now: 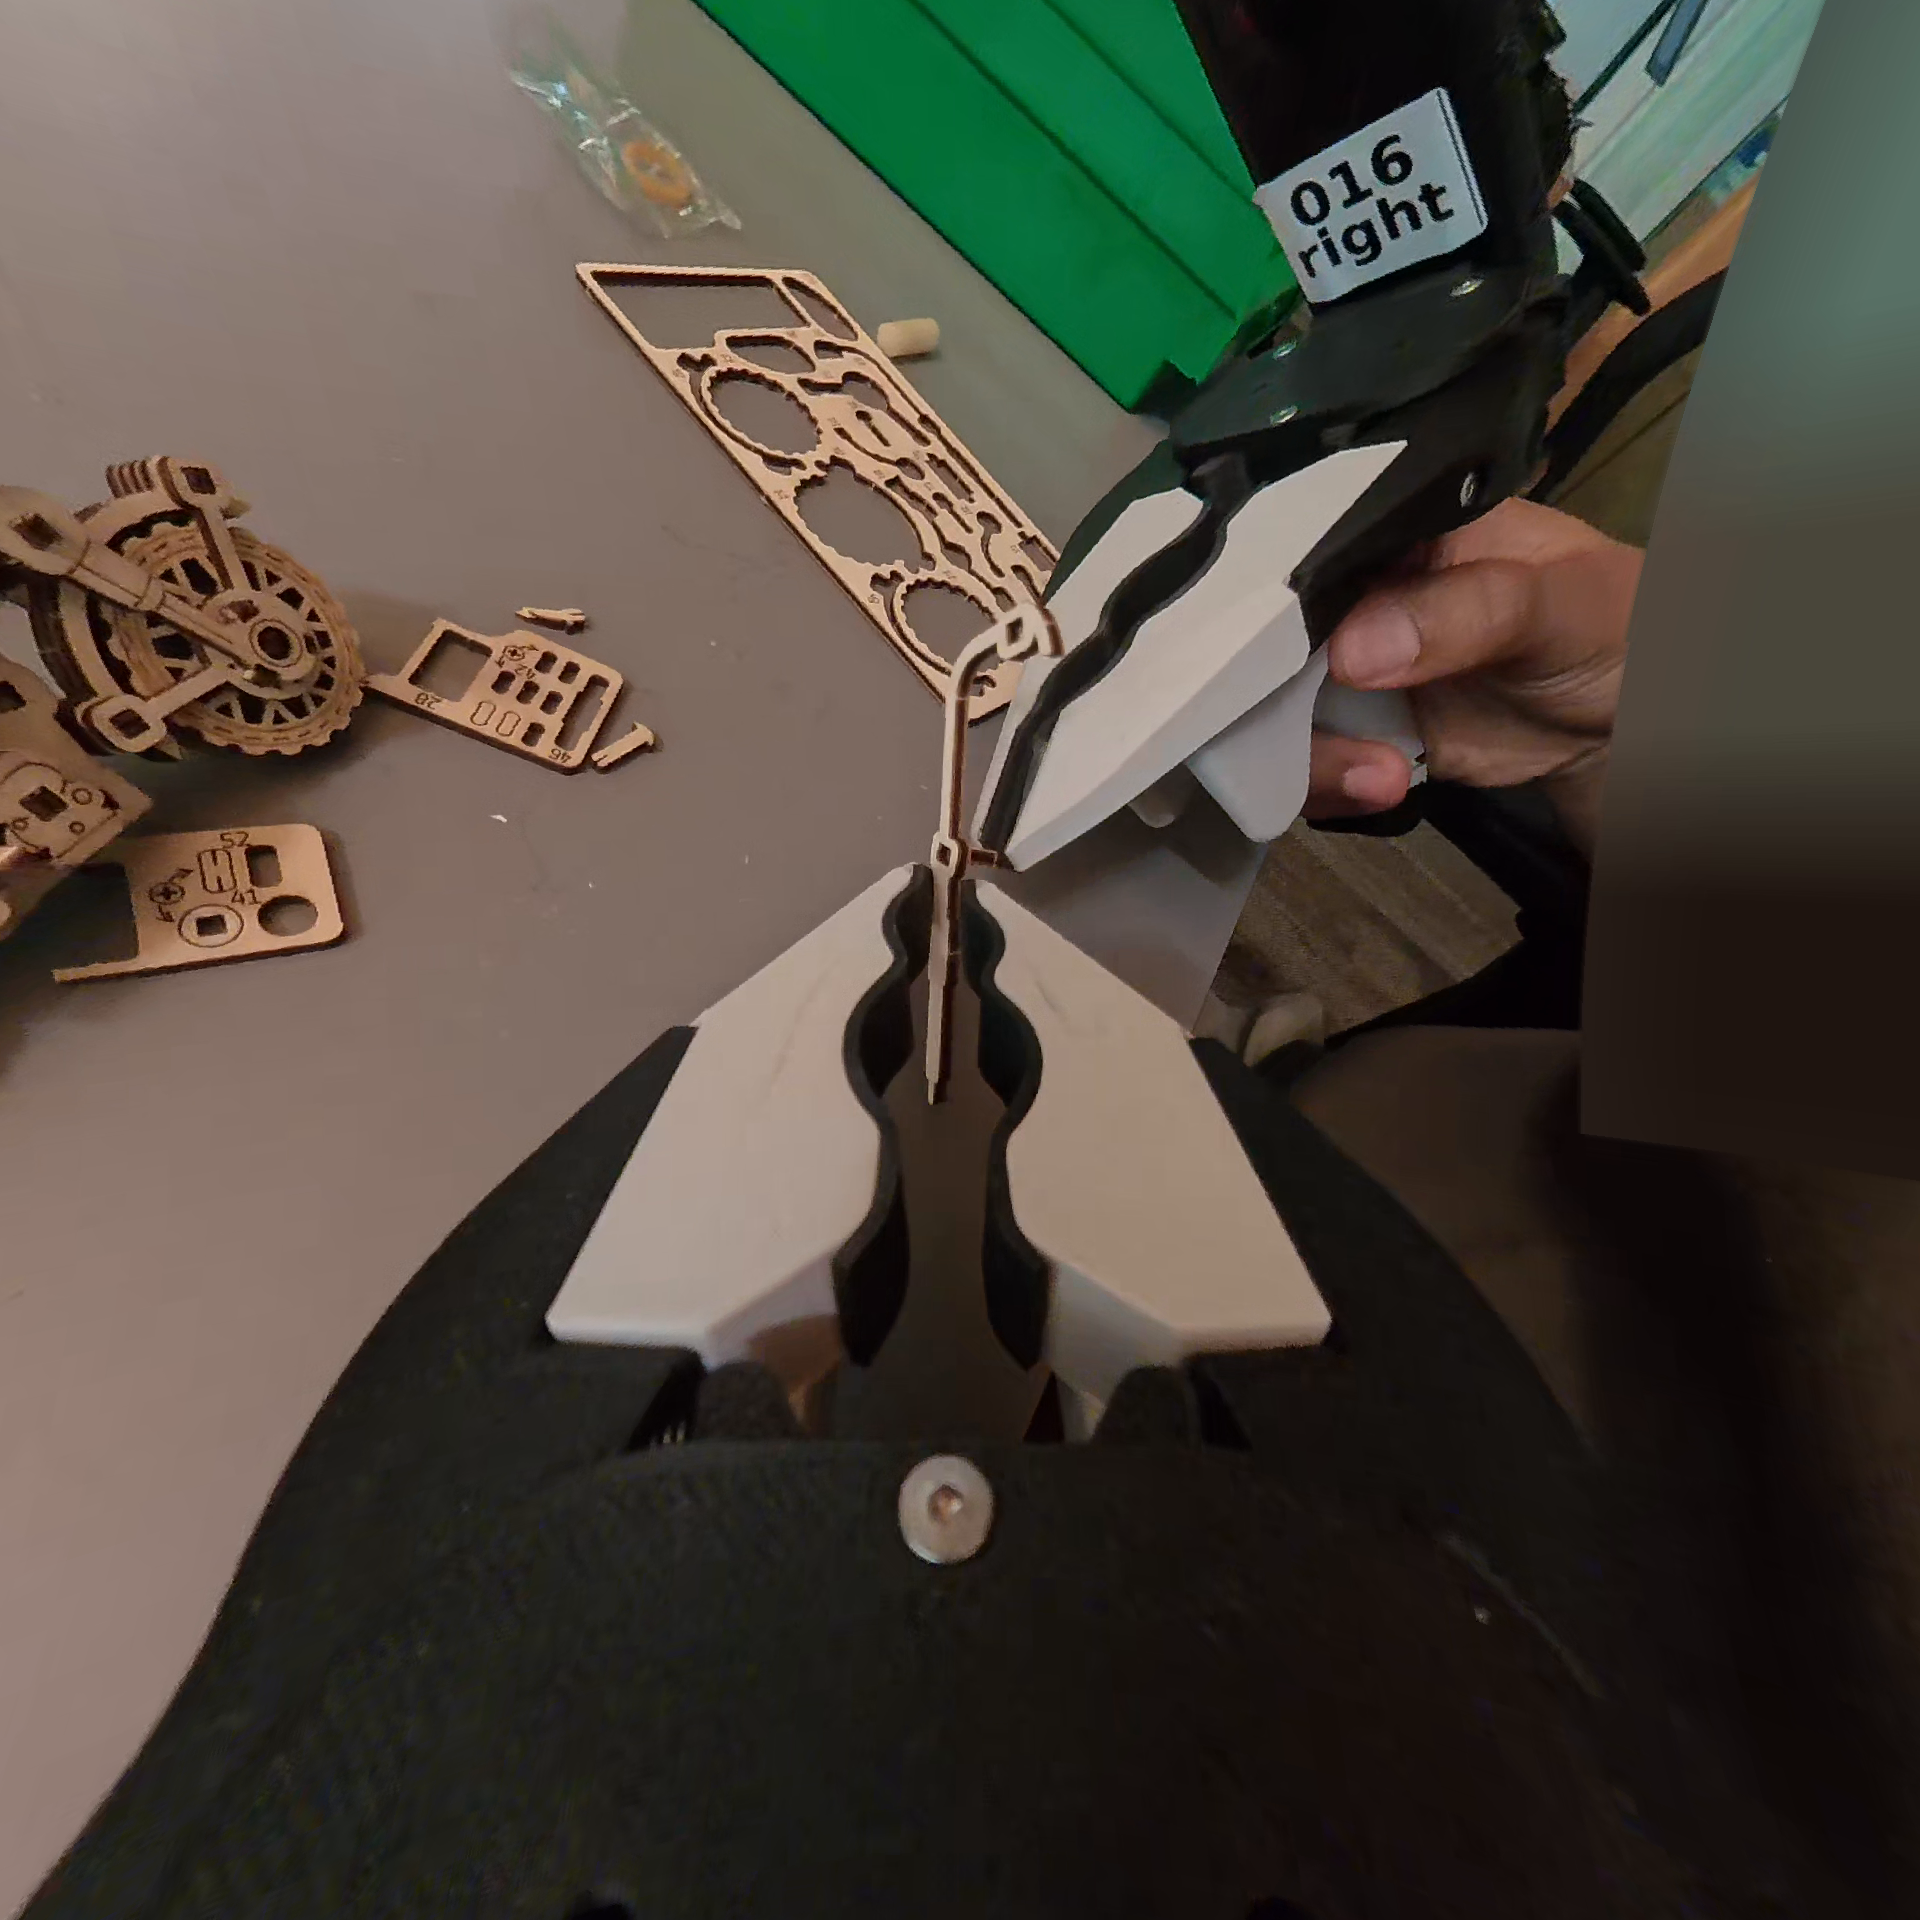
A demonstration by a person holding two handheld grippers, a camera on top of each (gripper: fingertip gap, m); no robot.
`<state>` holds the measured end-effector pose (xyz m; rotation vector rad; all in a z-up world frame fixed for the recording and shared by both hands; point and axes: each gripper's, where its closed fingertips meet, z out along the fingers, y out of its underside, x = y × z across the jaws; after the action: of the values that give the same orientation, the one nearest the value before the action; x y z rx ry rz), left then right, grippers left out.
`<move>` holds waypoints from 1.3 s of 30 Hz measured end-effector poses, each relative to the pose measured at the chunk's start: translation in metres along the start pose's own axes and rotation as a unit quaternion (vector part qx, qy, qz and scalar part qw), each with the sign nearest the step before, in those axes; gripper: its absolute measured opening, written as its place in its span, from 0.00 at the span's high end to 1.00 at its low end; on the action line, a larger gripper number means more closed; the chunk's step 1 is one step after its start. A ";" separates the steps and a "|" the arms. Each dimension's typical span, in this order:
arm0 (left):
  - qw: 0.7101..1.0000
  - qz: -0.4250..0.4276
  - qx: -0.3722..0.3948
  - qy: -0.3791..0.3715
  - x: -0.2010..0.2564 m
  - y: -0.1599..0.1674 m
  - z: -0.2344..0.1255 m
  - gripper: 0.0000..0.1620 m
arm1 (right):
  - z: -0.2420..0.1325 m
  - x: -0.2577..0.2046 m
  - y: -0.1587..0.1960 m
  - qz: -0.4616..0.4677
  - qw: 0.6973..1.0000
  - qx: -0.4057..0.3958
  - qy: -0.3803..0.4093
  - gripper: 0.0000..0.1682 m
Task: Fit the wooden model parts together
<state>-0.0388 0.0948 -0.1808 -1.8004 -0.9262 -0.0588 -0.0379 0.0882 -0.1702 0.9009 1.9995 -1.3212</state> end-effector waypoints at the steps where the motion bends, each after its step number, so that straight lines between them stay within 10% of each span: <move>1: 1.000 0.003 -0.001 -0.001 0.000 0.000 0.000 0.98 | 0.000 0.000 0.000 0.001 1.000 -0.001 0.000 0.99; 39: 0.994 0.089 -0.021 -0.060 0.002 0.008 0.005 0.99 | -0.001 0.001 0.010 0.058 0.998 -0.023 -0.032 0.99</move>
<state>-0.0350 0.0989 -0.1883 -1.9350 -0.8496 0.1441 -0.0310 0.0923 -0.1763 0.9268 1.8927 -1.2207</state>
